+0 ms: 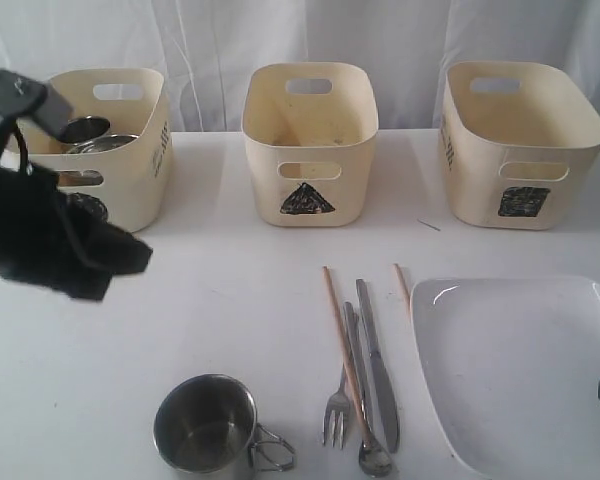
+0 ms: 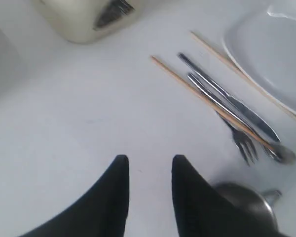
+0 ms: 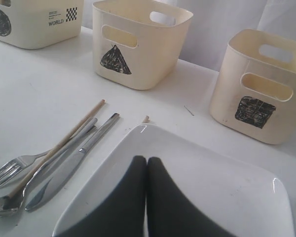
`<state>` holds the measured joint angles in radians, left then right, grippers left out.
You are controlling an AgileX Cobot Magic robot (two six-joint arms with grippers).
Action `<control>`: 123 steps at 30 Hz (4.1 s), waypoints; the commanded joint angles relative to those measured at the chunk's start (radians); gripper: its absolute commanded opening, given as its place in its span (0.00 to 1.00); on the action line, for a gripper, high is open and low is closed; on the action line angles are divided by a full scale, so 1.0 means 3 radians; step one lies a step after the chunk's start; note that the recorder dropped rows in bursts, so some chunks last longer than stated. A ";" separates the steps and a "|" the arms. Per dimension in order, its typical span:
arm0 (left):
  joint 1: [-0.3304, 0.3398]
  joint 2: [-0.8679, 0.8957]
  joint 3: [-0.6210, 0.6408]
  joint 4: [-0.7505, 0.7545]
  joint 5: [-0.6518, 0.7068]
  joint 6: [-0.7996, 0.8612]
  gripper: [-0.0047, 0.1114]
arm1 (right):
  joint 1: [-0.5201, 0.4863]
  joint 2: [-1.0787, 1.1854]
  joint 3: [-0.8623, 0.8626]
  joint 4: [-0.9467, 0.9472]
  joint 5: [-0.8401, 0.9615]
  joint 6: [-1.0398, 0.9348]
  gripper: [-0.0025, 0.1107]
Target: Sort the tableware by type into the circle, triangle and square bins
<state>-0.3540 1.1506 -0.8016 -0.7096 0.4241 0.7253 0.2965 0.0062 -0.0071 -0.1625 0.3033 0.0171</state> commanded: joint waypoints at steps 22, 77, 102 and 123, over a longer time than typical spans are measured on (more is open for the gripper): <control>-0.0472 0.0489 0.0540 -0.0531 -0.0097 0.0421 0.53 | -0.0025 -0.0021 0.0024 -0.0008 -0.0042 0.0010 0.02; 0.0941 0.1604 -0.2214 -0.0498 -0.0072 0.0580 0.36 | -0.0025 -0.0021 0.0024 -0.0008 -0.0042 0.0081 0.02; -0.1678 0.0874 -0.0238 -0.0487 -0.1590 0.0239 0.04 | -0.0025 -0.0021 0.0024 -0.0008 -0.0042 0.0081 0.02; -0.1887 -0.1491 0.0911 -0.0495 -0.2350 0.1070 0.04 | -0.0025 -0.0021 0.0024 -0.0008 -0.0042 0.0081 0.02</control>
<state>-0.9169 0.7361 -0.5367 -0.8440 -0.2640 1.0264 0.2965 0.0062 -0.0071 -0.1625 0.3033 0.0390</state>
